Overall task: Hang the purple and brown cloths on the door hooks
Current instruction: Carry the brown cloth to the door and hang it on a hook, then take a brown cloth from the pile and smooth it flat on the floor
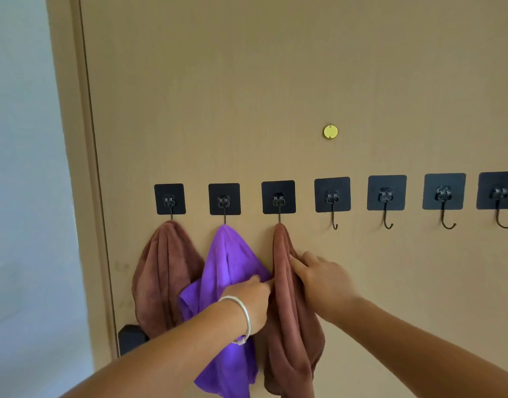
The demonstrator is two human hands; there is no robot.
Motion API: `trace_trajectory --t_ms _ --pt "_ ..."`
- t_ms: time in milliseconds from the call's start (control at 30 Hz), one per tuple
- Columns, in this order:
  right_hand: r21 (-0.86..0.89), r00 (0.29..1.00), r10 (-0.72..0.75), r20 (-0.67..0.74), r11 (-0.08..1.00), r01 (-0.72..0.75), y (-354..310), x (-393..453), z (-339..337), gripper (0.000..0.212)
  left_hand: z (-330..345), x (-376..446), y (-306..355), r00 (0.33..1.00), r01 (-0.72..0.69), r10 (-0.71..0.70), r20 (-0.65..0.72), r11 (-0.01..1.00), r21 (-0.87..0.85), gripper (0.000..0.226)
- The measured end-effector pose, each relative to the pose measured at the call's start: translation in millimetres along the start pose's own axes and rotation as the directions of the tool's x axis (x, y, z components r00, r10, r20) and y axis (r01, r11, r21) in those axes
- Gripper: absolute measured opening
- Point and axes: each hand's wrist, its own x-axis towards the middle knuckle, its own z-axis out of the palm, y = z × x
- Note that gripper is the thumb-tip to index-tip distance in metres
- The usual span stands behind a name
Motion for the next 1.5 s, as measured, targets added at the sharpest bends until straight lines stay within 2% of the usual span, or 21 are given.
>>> trace_trajectory --t_ms 100,167,233,300,367,433,533,667,800,900,1000,1100,1200,1267,1500 --pt "0.027 0.995 -0.018 -0.1 0.999 0.021 4.7 -10.5 8.8 0.045 -13.0 -5.2 -1.3 0.999 -0.018 0.012 0.051 0.993 0.115 0.045" --pt "0.007 0.989 -0.025 -0.145 1.0 0.026 10.7 -18.5 8.5 0.03 -32.5 -6.9 -0.8 1.0 0.014 -0.018 0.012 0.969 0.248 0.032" --pt "-0.026 0.985 -0.01 -0.171 1.0 0.006 21.1 -27.7 5.6 0.02 -58.1 -7.4 6.7 0.99 0.079 -0.034 -0.135 0.936 0.342 0.025" --pt "-0.045 0.99 0.028 -0.135 0.998 -0.035 36.0 -37.8 1.8 0.024 -81.7 -6.8 23.2 0.94 0.106 0.025 -0.341 0.926 0.361 0.021" --pt "-0.062 0.988 0.058 -0.14 0.996 -0.068 53.5 -49.0 -3.9 0.027 -95.6 -4.4 45.6 0.848 0.056 0.138 -0.512 0.937 0.346 0.012" --pt "-0.056 0.977 0.104 -0.187 0.992 -0.117 71.9 -62.0 -13.1 0.024 -97.2 0.6 72.4 0.776 -0.048 0.245 -0.581 0.942 0.333 0.012" --pt "-0.043 0.949 0.212 -0.234 0.973 -0.228 102.5 -86.9 -25.9 0.021 -84.7 15.0 116.3 0.719 -0.236 0.371 -0.588 0.926 0.296 0.004" --pt "-0.089 0.91 0.34 -0.238 0.925 -0.37 148.2 -133.1 -40.4 0.024 -61.9 42.8 176.3 0.698 -0.402 0.479 -0.533 0.877 0.263 0.031" --pt "-0.15 0.848 0.476 -0.234 0.844 -0.515 186.8 -187.3 -53.4 0.03 -40.5 67.2 231.8 0.659 -0.509 0.552 -0.511 0.827 0.239 0.047" --pt "-0.2 0.788 0.572 -0.226 0.765 -0.613 205.1 -234.4 -66.9 0.033 -26.6 79.7 273.9 0.636 -0.582 0.589 -0.499 0.79 0.19 0.055" --pt "-0.301 0.708 0.673 -0.216 0.643 -0.704 212.8 -281.5 -85.7 0.036 -21.1 86.9 315.8 0.581 -0.664 0.654 -0.484 0.725 0.183 0.055" --pt "-0.357 0.587 0.775 -0.234 0.493 -0.793 207.4 -322.4 -109.2 0.04 -21.5 87.4 352.8 0.487 -0.757 0.727 -0.485 0.628 0.181 0.043" --pt "-0.415 0.469 0.846 -0.254 0.342 -0.843 192.1 -357.2 -134.7 0.044 -20.9 79.2 387.4 0.409 -0.832 0.778 -0.477 0.533 0.155 0.047" --pt "-0.453 0.396 0.876 -0.274 0.246 -0.857 177.7 -376.5 -152.1 0.046 -20.5 68.2 407.7 0.361 -0.874 0.799 -0.481 0.47 0.126 0.05" --pt "-0.535 0.127 0.92 -0.371 -0.1 -0.839 96.7 -431.3 -210.5 0.048 -19.9 -1.0 459.0 0.127 -0.972 0.858 -0.498 0.208 0.11 0.048"
